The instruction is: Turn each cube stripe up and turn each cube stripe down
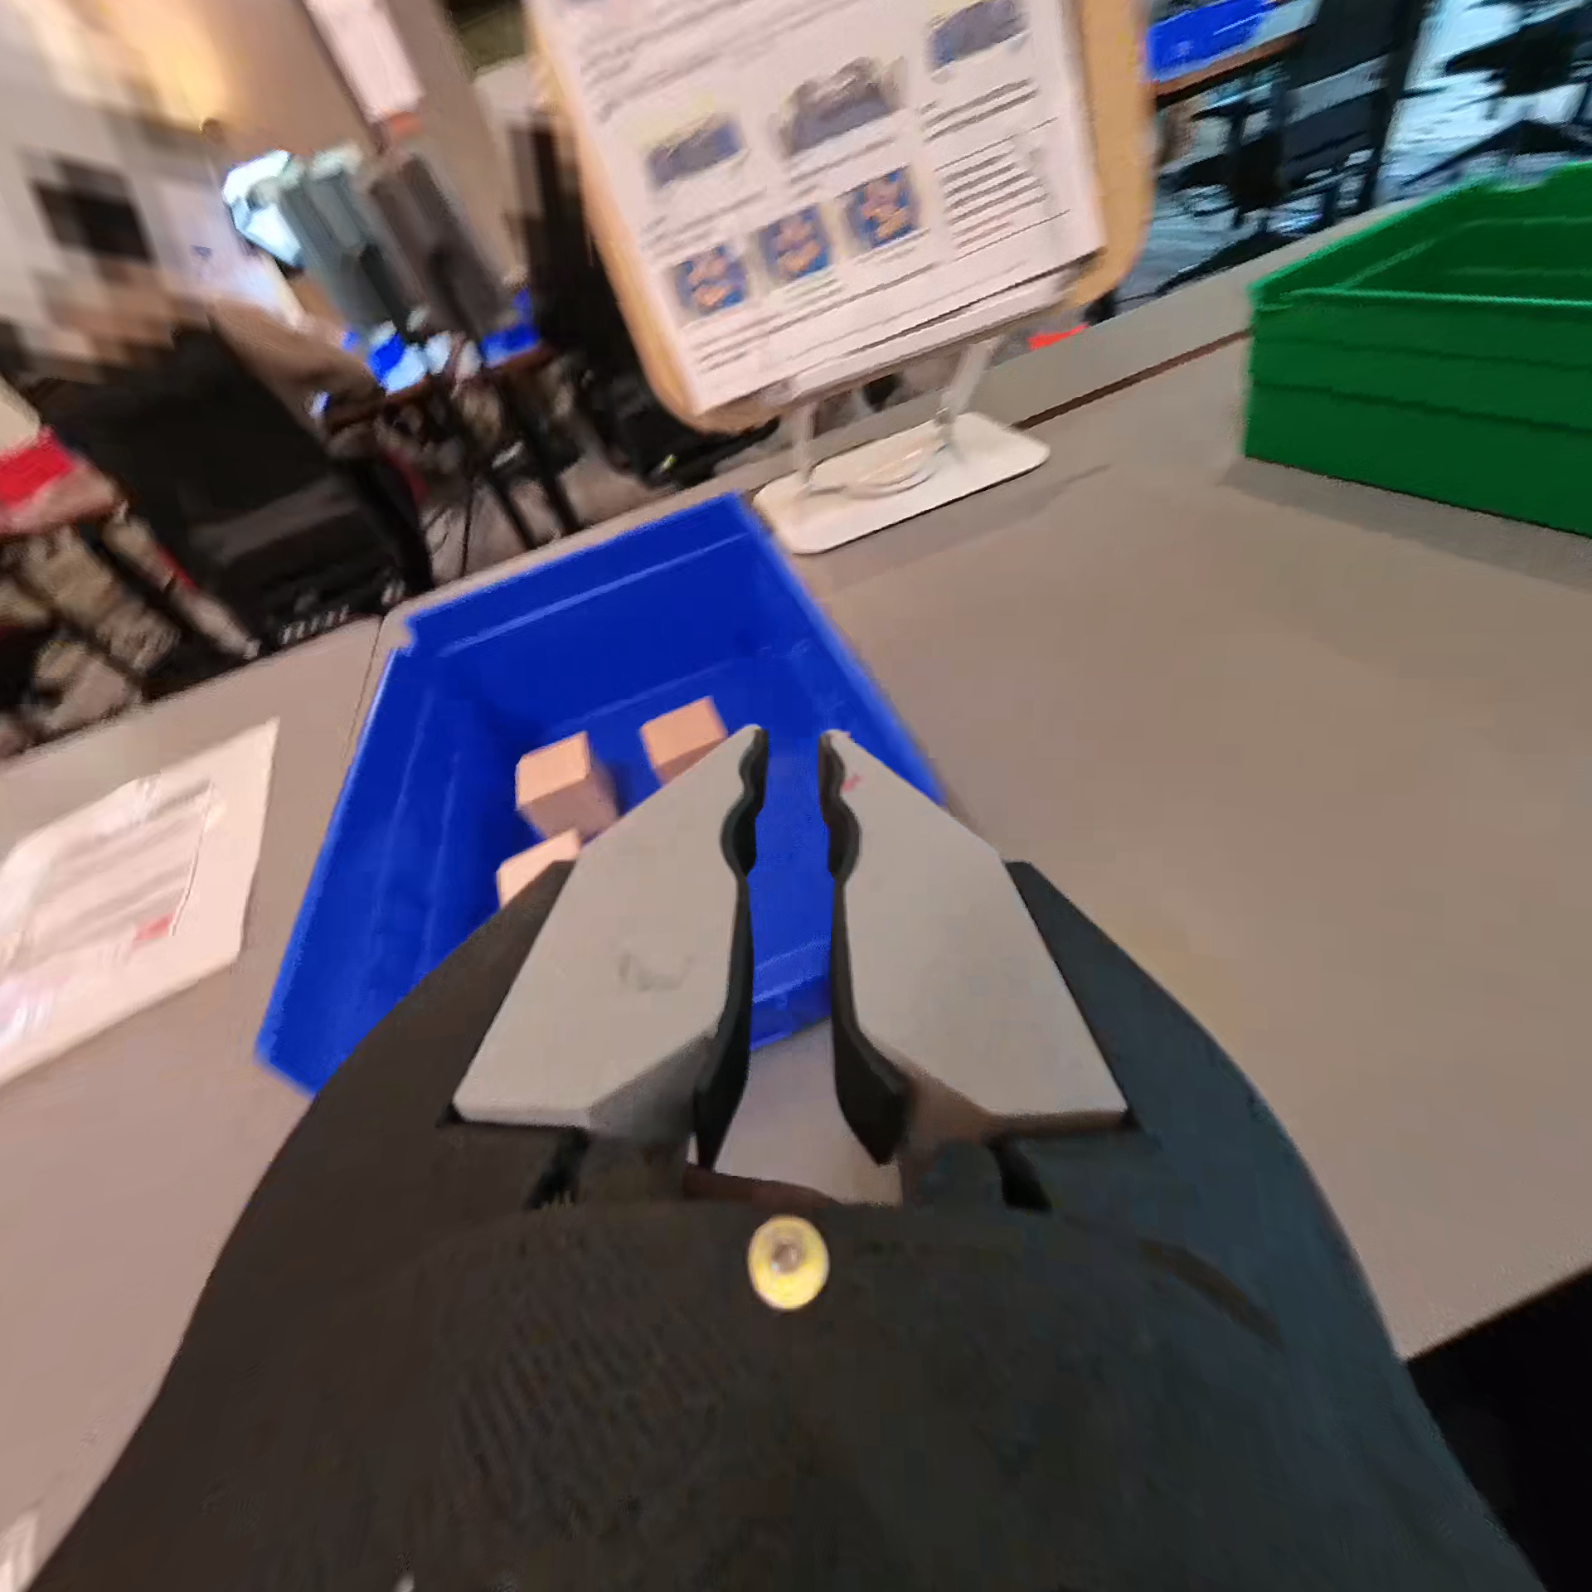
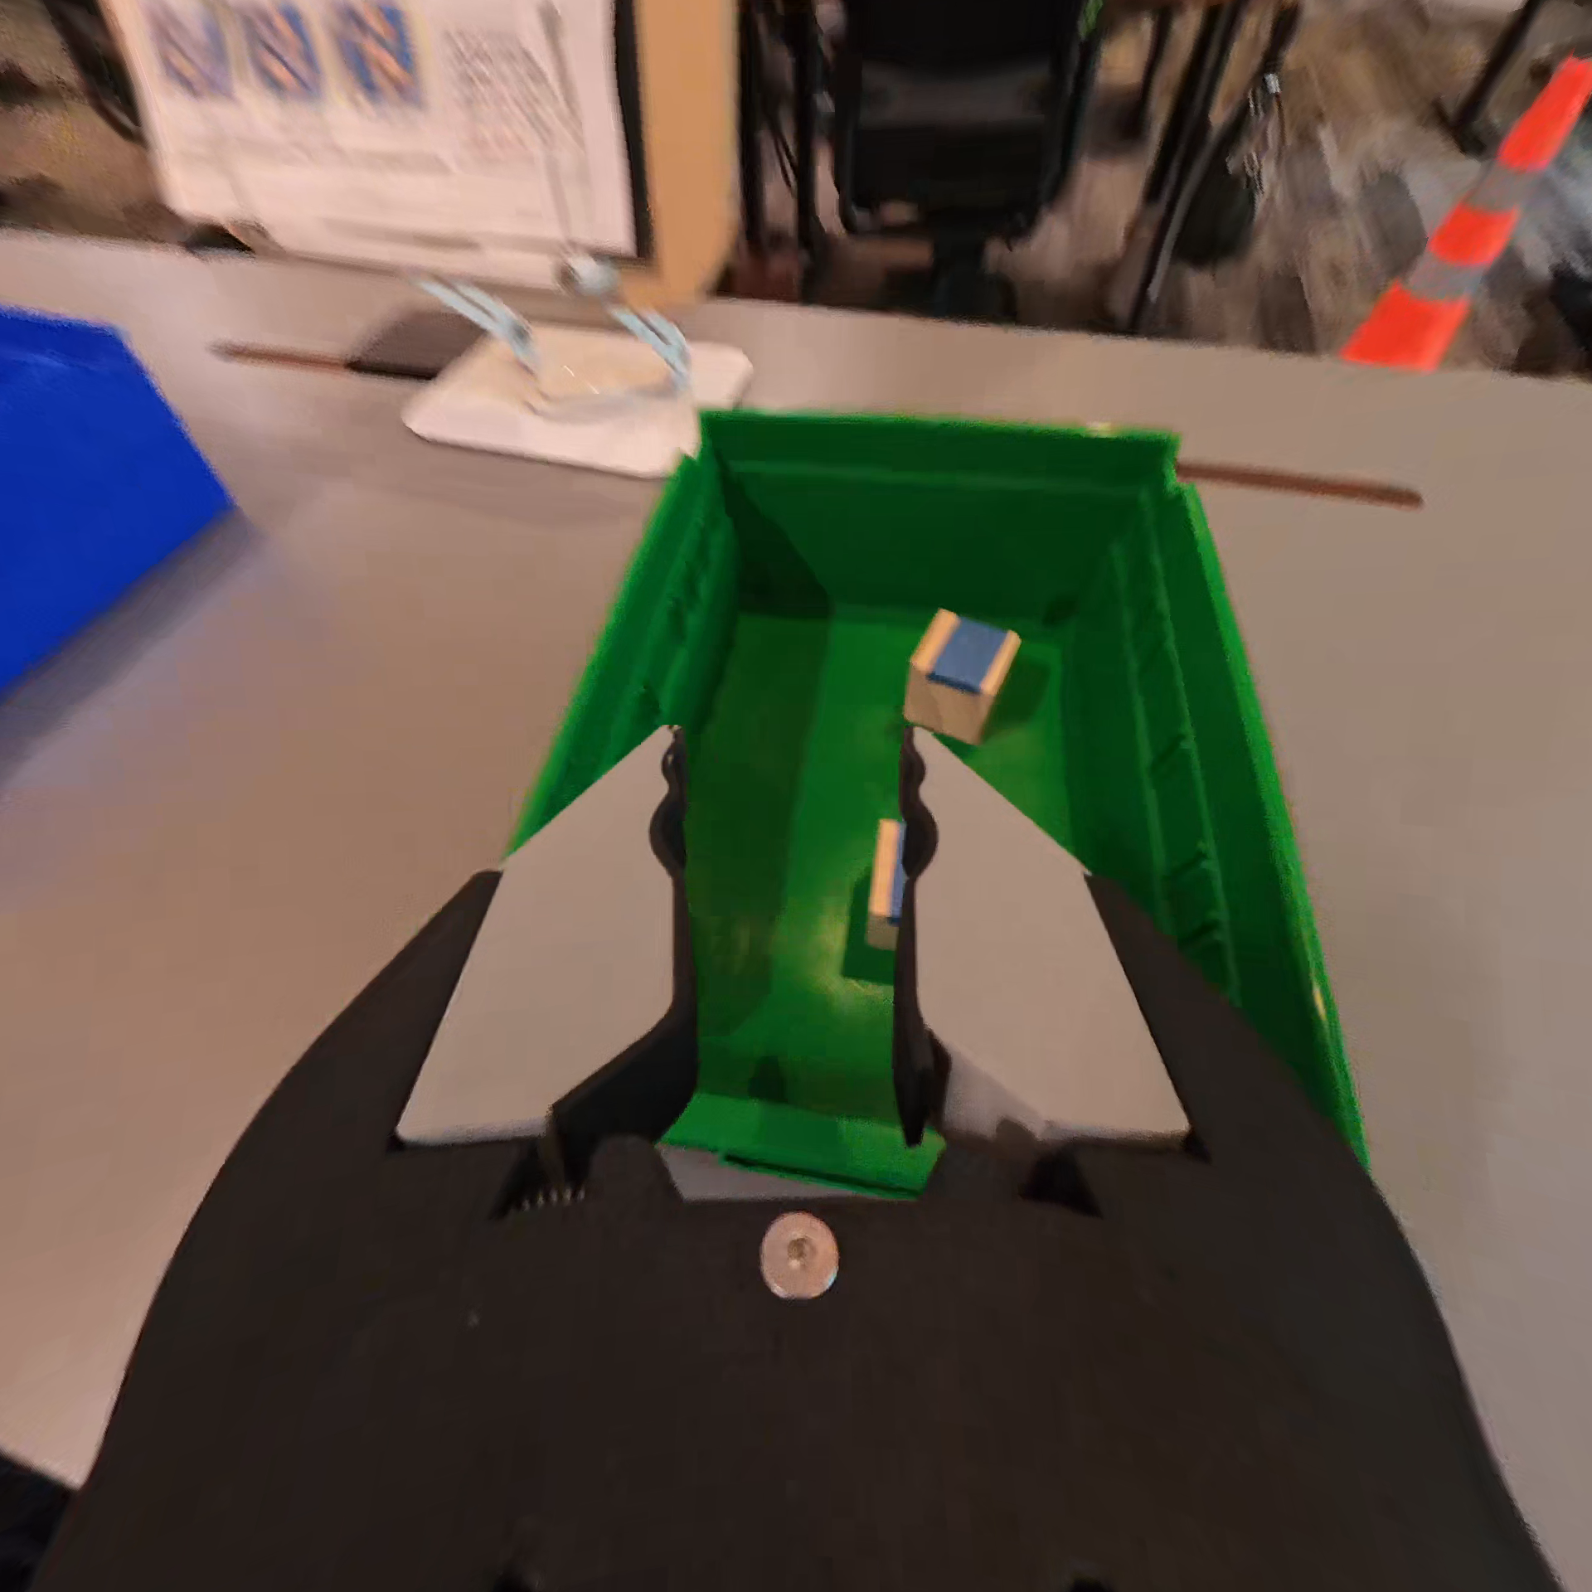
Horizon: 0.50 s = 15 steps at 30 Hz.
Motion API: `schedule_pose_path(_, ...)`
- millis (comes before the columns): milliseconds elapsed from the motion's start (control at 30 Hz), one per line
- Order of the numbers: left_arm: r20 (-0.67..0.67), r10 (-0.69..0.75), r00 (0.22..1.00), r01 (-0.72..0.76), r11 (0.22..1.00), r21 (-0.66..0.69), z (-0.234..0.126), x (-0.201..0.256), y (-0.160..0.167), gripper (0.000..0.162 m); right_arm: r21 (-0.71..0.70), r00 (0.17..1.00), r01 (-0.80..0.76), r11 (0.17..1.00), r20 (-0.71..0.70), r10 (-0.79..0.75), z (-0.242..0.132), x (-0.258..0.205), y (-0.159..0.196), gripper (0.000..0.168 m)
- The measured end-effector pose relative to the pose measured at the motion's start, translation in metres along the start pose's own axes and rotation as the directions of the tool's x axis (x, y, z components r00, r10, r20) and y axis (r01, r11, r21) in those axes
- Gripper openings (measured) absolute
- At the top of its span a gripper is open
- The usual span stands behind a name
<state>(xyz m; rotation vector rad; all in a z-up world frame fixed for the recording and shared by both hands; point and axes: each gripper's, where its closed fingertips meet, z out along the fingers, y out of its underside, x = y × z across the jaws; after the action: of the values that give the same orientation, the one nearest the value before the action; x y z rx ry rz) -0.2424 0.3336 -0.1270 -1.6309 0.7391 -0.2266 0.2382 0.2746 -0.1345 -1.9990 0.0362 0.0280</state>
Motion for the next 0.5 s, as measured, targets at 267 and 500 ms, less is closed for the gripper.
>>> schedule_pose_path(267,0.083,-0.182,0.980,0.192,0.972,-0.132,0.012,-0.072,0.042,0.041,0.211,0.989,0.011,0.977,0.144,-0.043,-0.040,-0.049,-0.043,0.042)
schedule_pose_path(500,0.051,-0.149,0.987,0.151,0.801,-0.579,0.065,-0.089,0.112,0.059,0.207,0.983,0.057,0.977,0.162,-0.092,-0.044,-0.067,-0.043,0.042)
